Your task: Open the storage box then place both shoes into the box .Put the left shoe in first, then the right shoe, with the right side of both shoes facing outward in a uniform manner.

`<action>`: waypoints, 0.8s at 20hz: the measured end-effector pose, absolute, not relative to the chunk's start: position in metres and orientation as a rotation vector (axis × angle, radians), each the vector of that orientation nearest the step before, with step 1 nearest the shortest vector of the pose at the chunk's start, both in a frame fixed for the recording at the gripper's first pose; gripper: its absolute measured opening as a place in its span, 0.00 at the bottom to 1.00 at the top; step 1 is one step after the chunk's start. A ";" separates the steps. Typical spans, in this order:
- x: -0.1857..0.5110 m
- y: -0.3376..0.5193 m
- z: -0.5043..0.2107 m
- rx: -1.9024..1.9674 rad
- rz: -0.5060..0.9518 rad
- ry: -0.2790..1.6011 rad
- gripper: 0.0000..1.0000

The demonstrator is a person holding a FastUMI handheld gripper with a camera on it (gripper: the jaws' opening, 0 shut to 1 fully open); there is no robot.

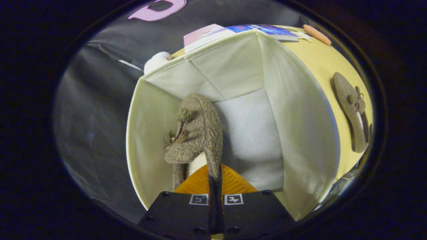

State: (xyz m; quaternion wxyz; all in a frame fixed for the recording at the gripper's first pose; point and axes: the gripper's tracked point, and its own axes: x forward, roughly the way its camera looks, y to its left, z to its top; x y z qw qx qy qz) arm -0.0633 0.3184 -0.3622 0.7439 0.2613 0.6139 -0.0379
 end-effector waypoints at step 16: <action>-0.032 0.263 -0.276 0.821 0.068 1.153 0.27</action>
